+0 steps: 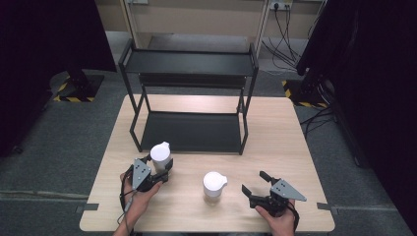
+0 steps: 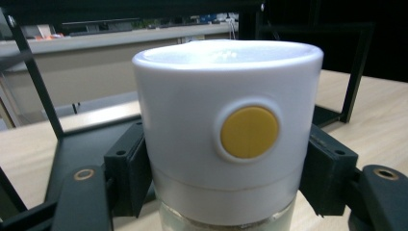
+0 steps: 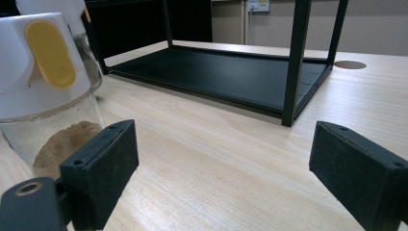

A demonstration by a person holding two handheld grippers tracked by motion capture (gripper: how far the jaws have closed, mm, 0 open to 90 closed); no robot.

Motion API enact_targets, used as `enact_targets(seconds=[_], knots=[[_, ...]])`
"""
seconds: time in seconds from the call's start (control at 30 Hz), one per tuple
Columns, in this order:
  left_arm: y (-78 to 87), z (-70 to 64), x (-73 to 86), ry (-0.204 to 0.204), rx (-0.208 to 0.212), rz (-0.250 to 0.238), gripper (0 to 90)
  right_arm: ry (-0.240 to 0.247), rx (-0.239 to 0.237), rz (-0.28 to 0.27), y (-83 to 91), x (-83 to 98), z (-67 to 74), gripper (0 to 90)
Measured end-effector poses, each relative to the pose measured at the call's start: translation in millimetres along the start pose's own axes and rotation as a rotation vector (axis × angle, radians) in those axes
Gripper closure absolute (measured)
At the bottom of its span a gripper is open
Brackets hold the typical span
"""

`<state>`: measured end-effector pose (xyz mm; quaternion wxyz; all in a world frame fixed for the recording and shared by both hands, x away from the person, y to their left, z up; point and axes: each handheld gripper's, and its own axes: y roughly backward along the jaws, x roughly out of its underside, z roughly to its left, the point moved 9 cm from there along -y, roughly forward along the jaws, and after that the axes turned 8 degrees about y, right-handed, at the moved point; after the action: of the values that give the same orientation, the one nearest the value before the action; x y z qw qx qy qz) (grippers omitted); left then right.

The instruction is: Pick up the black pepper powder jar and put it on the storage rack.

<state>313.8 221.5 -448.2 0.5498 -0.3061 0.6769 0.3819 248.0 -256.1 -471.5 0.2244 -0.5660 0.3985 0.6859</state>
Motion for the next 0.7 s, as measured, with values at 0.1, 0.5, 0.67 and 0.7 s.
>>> enact_targets(seconds=[0.1,0.5,0.67,0.7], knots=[[0.9,-2.9,-7.8,-0.006,-0.005,-0.015,30.2,-0.003,-0.001,0.0,0.1,0.0,-0.3,10.2],[2.0,-6.2,-33.4,-0.012,-0.019,-0.07,30.2,-0.004,0.0,0.001,0.0,0.0,-0.4,10.2],[-0.4,-7.5,-43.8,0.001,-0.028,-0.093,30.3,-0.004,0.002,0.003,-0.1,-0.2,-0.3,10.1],[-0.4,-7.5,-43.8,0.001,-0.028,-0.093,30.3,-0.004,0.001,0.003,-0.2,-0.3,-0.4,10.2]])
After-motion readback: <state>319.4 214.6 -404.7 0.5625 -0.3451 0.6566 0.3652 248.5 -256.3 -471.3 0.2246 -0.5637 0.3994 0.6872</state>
